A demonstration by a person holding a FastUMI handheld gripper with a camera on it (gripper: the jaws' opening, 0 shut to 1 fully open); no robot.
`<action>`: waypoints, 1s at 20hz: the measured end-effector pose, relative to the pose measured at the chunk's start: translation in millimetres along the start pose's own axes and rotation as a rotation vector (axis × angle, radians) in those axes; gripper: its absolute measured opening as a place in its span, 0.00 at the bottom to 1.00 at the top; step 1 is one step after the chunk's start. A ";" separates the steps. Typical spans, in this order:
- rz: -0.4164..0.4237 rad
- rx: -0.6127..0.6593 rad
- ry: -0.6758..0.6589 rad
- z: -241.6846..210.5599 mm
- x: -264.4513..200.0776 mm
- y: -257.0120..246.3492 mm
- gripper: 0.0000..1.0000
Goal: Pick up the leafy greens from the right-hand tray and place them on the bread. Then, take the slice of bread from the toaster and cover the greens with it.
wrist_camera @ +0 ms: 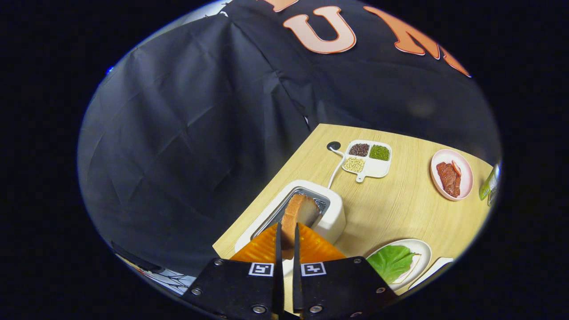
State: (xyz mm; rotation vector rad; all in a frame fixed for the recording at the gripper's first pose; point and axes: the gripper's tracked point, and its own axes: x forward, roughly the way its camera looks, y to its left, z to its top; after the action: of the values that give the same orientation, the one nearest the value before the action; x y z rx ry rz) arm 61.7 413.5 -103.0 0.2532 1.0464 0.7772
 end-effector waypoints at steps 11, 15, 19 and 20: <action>0.059 0.030 -0.158 6.4 -71.2 -25.5 0.08; 0.038 0.061 -0.166 -7.9 -83.0 -50.5 0.08; 0.018 0.117 -0.169 -23.7 -90.2 -81.0 0.08; 0.013 0.129 -0.168 -29.1 -91.1 -87.8 0.08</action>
State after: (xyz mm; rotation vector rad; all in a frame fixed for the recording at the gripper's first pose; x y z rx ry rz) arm 52.4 284.0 -102.7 0.4291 0.9373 0.6883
